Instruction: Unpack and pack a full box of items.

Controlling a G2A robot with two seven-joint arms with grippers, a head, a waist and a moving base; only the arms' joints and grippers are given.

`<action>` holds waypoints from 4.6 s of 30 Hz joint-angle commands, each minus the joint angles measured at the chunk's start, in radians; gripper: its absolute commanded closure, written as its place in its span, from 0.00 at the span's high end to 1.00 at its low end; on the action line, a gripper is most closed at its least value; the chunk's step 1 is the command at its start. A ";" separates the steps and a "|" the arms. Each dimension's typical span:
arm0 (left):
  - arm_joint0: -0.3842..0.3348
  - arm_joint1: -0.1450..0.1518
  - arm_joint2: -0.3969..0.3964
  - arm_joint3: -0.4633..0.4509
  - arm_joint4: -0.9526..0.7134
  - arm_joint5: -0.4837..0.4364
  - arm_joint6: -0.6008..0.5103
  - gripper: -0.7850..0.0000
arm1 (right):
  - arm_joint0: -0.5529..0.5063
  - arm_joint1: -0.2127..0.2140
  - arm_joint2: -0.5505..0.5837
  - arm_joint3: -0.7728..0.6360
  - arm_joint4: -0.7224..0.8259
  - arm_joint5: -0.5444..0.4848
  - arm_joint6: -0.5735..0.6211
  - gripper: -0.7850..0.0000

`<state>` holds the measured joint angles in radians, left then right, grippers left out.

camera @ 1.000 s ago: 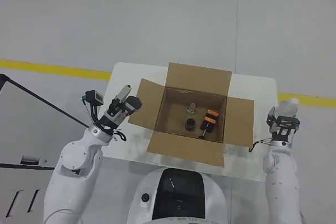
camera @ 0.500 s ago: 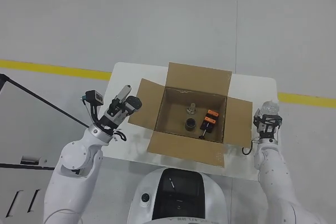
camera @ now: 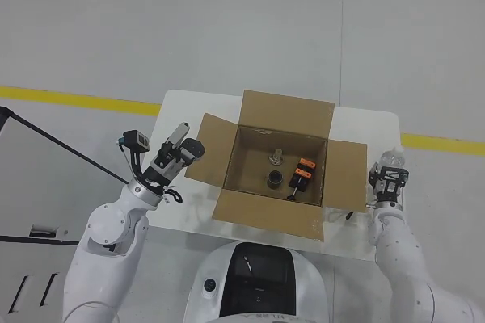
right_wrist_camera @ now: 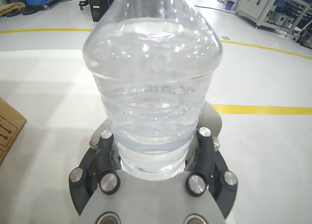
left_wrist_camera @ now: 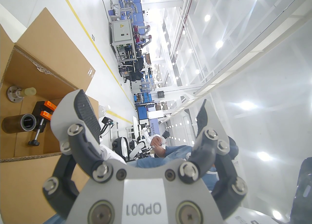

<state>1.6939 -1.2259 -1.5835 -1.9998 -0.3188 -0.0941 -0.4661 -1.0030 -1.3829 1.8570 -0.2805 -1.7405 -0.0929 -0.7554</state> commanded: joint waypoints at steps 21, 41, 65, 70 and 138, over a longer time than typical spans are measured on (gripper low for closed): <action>0.000 0.000 0.000 0.000 0.000 0.000 0.000 1.00 | 0.036 0.012 -0.039 0.031 0.132 -0.171 0.064 0.00; 0.000 0.000 0.000 0.000 0.000 0.000 0.000 1.00 | 0.031 -0.006 -0.125 0.064 0.138 -0.051 0.065 0.00; 0.000 0.000 0.000 0.000 0.000 0.000 0.000 1.00 | 0.010 -0.006 -0.192 0.064 0.163 0.013 0.037 1.00; 0.000 0.000 0.000 0.000 0.000 0.000 0.000 1.00 | 0.008 0.001 -0.198 0.055 0.175 0.009 0.025 1.00; 0.000 0.000 0.000 0.000 0.000 0.000 0.000 1.00 | -0.569 0.118 -0.045 -1.441 0.498 -0.401 0.637 1.00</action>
<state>1.6939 -1.2259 -1.5835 -1.9998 -0.3188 -0.0941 -0.4661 -1.5722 -1.2647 1.8124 -1.7213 -1.2420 -0.4941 -0.1175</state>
